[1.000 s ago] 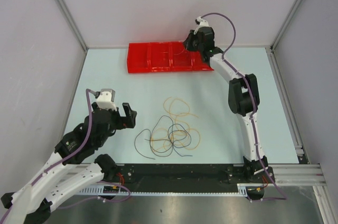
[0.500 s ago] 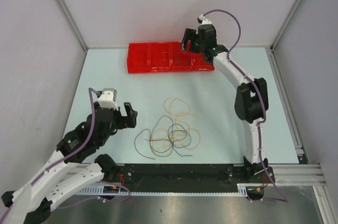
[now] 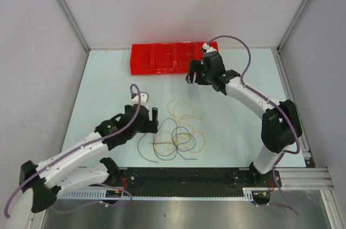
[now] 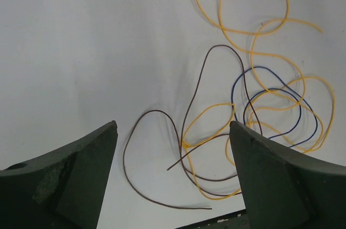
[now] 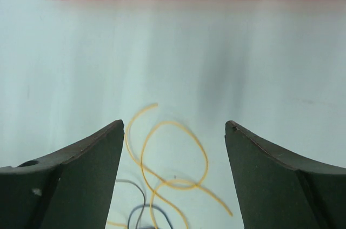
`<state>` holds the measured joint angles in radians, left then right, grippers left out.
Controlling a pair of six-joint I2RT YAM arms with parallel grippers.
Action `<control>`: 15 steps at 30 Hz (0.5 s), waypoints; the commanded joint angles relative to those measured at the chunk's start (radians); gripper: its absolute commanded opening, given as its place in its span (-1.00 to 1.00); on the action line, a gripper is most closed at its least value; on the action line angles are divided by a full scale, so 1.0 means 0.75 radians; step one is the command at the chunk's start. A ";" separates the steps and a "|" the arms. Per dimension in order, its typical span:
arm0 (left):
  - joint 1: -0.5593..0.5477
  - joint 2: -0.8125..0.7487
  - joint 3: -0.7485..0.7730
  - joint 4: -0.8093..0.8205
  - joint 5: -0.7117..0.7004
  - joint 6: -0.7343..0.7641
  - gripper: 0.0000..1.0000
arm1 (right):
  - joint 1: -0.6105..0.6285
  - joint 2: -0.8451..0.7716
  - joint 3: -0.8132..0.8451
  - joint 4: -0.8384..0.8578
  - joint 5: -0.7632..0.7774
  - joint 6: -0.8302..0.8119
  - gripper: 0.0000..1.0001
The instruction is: Untangle the cables
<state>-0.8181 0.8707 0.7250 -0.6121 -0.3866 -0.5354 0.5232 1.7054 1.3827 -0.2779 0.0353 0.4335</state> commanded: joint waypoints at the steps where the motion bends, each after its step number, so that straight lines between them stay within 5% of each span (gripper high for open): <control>1: -0.040 0.131 -0.050 0.249 0.051 -0.031 0.71 | 0.053 -0.079 -0.086 -0.073 -0.033 0.009 0.59; 9: -0.042 0.291 -0.122 0.393 0.057 -0.039 0.36 | 0.065 -0.183 -0.287 -0.075 -0.098 -0.003 0.60; 15: -0.040 0.391 -0.142 0.438 0.047 -0.067 0.30 | 0.065 -0.214 -0.320 -0.081 -0.100 -0.032 0.60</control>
<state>-0.8444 1.1263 0.6281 -0.3588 -0.3523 -0.5579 0.5720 1.5951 1.1484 -0.3431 -0.0341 0.4324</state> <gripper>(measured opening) 0.661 0.798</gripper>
